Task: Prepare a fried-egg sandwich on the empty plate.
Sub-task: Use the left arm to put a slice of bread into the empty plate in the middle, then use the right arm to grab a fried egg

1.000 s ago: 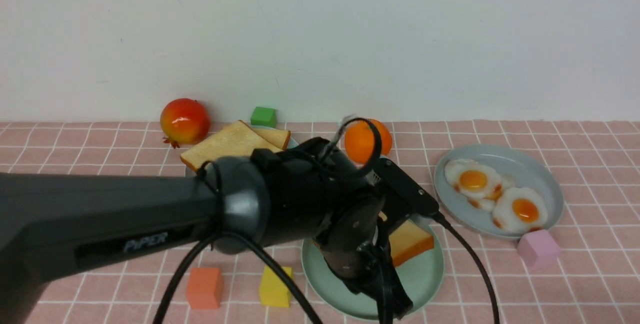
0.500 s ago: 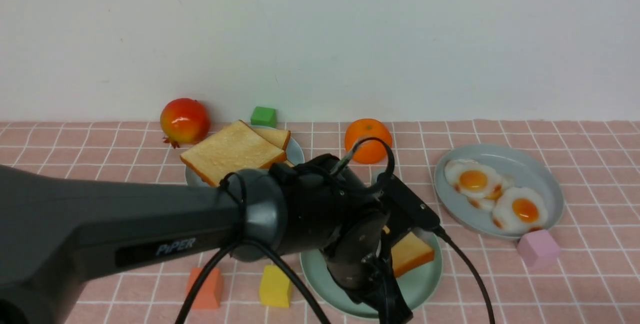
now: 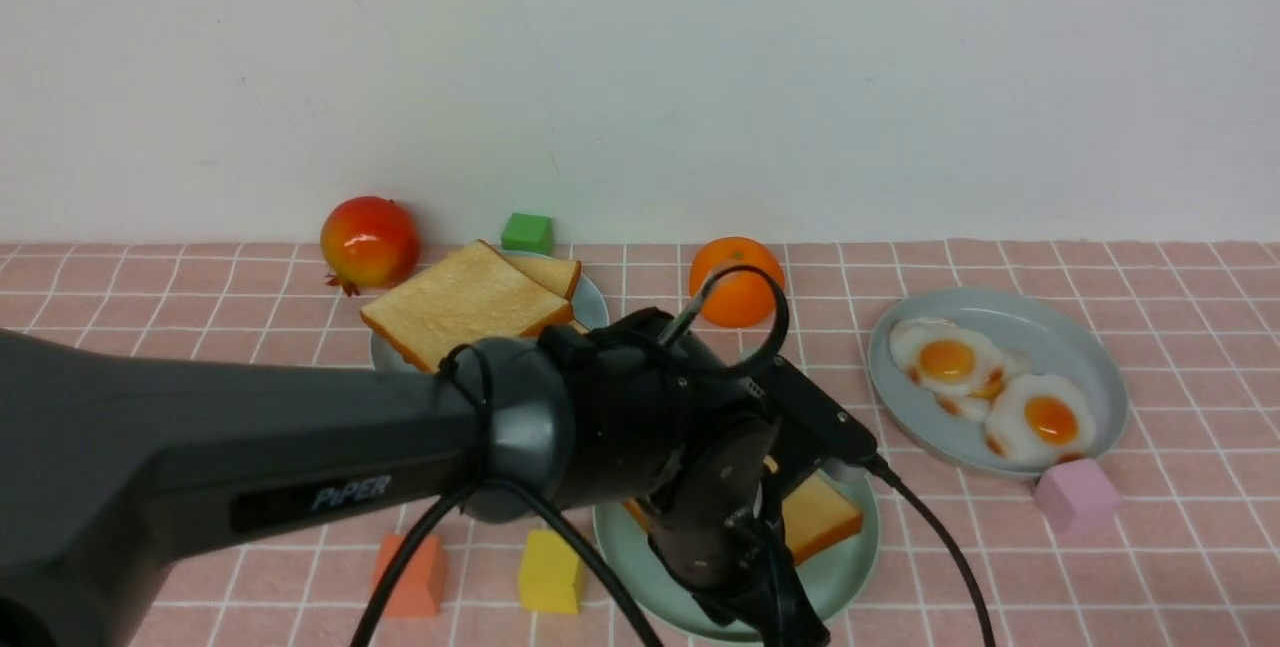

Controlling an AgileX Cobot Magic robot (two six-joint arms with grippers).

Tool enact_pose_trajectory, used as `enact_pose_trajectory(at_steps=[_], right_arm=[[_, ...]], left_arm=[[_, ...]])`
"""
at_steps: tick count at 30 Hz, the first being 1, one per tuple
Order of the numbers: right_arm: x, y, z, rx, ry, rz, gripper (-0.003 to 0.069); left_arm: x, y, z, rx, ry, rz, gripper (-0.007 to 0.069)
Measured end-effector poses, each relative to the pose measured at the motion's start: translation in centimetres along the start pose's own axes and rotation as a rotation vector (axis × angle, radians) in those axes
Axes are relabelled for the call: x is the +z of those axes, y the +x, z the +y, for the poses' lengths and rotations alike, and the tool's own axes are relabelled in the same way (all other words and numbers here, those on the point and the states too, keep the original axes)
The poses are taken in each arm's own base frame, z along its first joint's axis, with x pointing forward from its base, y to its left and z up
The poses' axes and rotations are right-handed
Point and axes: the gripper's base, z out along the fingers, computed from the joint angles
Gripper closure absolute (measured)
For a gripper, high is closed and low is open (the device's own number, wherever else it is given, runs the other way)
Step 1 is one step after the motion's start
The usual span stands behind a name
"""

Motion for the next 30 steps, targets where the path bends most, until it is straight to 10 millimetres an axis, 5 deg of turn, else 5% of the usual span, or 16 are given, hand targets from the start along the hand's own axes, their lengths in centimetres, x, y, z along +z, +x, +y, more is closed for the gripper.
enact_pose_trajectory(at_steps=[8,11,15,17,19,23,30], right_arm=[[-0.1,-1.5,0.6,0.037,-0.067,-0.159,0.0419],[-0.4,-2.6,1.0,0.083,-0.119,-0.287,0.0419],[-0.8,-3.5,1.2,0.179,-0.172,-0.388,0.0419],[-1.0,-4.0,1.3,0.345,-0.223,-0.42,0.0431],[-1.1,-4.6,1.3,0.451,-0.228,-0.368,0.0459],[-1.4,-8.4,1.5,0.452,-0.153,-0.154,0.0547],[1.1,-15.0,4.4,0.059,-0.079,0.419,0.0589]], left_arm=[[-1.4,-0.6,0.0,-0.002,0.002,-0.049,0.0232],[-5.0,-1.2,0.1,-0.023,0.013,-0.113,0.0228],[-10.4,-1.7,0.0,-0.081,0.06,-0.222,0.0316],[-15.5,-1.6,-0.1,-0.13,0.112,-0.339,0.0466],[-18.8,-1.0,-0.1,-0.155,0.144,-0.414,0.058],[-23.7,1.9,0.1,-0.169,0.172,-0.523,0.0613],[-26.6,7.9,0.4,-0.179,0.181,-0.651,0.0613]])
